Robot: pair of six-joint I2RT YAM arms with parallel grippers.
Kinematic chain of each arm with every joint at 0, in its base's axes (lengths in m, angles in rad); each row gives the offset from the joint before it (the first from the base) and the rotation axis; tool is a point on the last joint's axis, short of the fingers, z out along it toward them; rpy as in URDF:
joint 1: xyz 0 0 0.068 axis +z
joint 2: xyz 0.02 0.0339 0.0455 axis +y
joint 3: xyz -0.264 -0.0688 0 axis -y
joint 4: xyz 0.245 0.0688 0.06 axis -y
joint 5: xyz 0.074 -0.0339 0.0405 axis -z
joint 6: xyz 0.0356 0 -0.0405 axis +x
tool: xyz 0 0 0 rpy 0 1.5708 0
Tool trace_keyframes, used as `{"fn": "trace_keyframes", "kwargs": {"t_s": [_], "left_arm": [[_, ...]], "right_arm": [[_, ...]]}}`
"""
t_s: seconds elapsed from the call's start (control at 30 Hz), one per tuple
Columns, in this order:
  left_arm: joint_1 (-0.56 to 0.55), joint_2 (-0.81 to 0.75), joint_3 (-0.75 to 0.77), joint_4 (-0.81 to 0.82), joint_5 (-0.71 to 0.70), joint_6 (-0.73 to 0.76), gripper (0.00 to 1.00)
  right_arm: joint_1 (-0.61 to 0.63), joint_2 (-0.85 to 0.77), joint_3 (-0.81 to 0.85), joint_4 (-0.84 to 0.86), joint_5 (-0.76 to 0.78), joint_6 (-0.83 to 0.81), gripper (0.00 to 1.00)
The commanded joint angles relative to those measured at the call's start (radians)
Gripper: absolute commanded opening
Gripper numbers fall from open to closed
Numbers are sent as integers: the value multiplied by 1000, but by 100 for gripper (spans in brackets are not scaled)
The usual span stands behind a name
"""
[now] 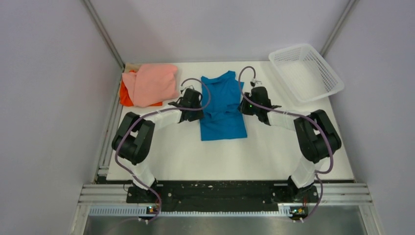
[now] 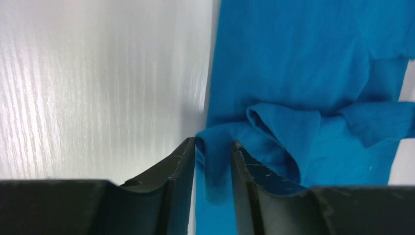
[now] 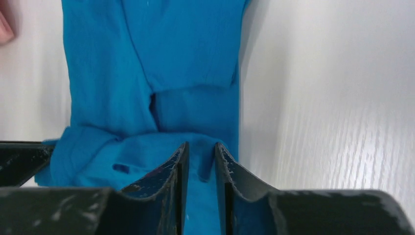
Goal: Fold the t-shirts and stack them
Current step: Fold the folded rectangular tshirt in 1/3 of the way
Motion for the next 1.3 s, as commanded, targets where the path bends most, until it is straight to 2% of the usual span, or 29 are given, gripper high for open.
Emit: {"fn": "trace_keyframes", "kwargs": {"t_s": [0.0, 0.1, 0.17, 0.27, 0.3, 0.33, 0.37, 0.43, 0.5, 0.53, 0.63, 0.83, 1.0, 1.27], "left_arm": [[38, 27, 155, -94, 24, 14, 46], [40, 14, 193, -126, 36, 31, 59], [40, -20, 183, -125, 35, 30, 69], [39, -92, 134, -121, 56, 0, 77], [39, -124, 98, -94, 86, -10, 83], [39, -158, 51, -47, 132, -20, 96], [37, -189, 2, 12, 172, -27, 99], [35, -250, -81, 48, 226, -36, 99], [27, -315, -138, 60, 234, -41, 99], [18, -347, -170, 76, 233, -42, 99], [-12, -461, -257, 116, 230, -43, 99], [-54, -611, -414, 134, 168, -27, 99], [-58, -736, -573, 190, 173, -40, 99], [-59, -858, -687, 187, 166, -64, 99]], "right_arm": [[-31, 39, 128, 7, -98, -3, 34], [-31, -6, 147, -18, -126, -33, 47], [-32, -58, 131, -36, -113, -51, 49], [-31, -156, 68, -50, -85, -68, 54], [-31, -193, 40, -50, -81, -68, 56], [-31, -226, 13, -46, -79, -66, 60], [-29, -255, -19, -41, -83, -65, 64], [-30, -314, -82, -45, -112, -68, 74], [-26, -354, -132, -51, -134, -67, 94], [-22, -370, -156, -46, -146, -64, 98], [10, -391, -199, -28, -200, -57, 99], [149, -343, -238, 49, -177, -59, 99], [198, -287, -224, 98, -169, -70, 99], [228, -189, -210, 165, -159, -64, 99]]}}
